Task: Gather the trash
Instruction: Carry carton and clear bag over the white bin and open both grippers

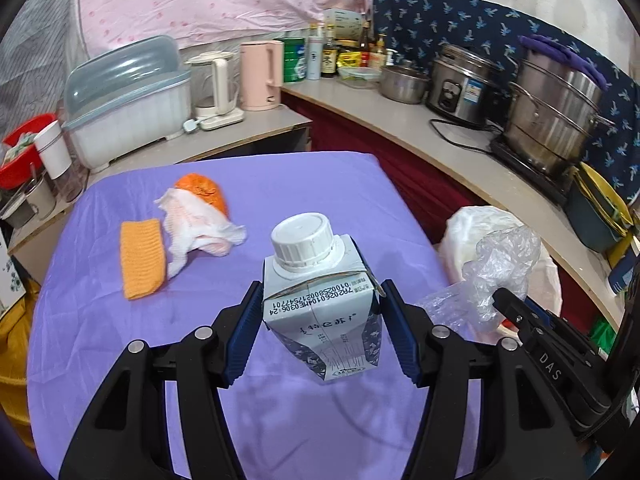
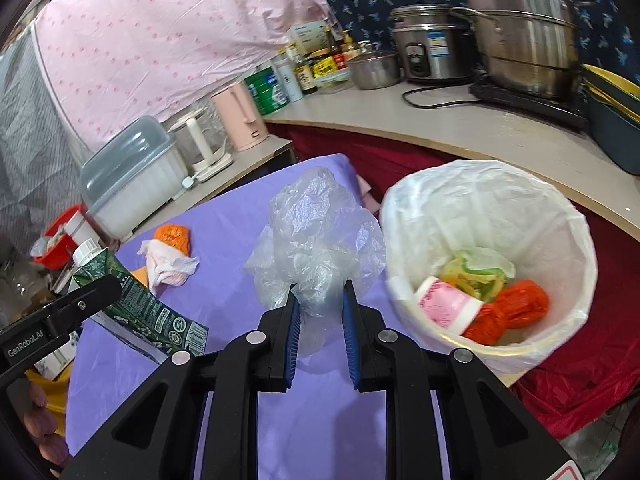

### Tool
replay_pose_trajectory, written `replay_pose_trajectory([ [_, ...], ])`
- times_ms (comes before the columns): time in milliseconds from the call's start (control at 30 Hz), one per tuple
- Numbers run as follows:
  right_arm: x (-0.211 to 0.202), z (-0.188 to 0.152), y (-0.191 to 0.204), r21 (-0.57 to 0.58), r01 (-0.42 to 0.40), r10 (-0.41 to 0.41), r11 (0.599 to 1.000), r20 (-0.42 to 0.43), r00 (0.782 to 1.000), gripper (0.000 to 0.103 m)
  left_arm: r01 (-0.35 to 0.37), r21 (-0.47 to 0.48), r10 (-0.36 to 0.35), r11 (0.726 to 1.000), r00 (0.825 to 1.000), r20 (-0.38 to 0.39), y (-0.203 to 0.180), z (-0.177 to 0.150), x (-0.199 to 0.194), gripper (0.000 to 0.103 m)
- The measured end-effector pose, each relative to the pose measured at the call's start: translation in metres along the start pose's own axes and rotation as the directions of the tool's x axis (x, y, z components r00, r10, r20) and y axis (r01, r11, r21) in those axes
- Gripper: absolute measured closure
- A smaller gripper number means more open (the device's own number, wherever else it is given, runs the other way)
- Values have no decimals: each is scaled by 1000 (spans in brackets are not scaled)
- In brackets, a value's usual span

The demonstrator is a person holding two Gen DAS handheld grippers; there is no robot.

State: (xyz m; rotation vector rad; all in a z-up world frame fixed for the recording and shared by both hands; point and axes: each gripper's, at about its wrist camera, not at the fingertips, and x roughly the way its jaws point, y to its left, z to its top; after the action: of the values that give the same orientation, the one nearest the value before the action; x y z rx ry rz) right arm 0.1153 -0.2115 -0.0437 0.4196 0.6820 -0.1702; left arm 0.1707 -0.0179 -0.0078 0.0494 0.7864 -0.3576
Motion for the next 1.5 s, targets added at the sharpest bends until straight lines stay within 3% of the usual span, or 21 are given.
replay_pose_trajectory([
  [433,-51,-1,-89,126,97,-105,987,65,992,84,140,148,-139,979,990,-14,-108,8,-2,47],
  [867,-49,23,-156,168,186,-202,968,80,976,84,262,205,-259,943,965,-39,-194,27,34,47],
  [1233,-17,31,-169,178,194,-206,965,49,977,82,255,200,-243,946,966,-83,-215,27,77,47],
  [1500,-4,36,-170,191,186,-199,964,48,979,72,237,177,-221,955,970,-102,-216,31,103,46],
])
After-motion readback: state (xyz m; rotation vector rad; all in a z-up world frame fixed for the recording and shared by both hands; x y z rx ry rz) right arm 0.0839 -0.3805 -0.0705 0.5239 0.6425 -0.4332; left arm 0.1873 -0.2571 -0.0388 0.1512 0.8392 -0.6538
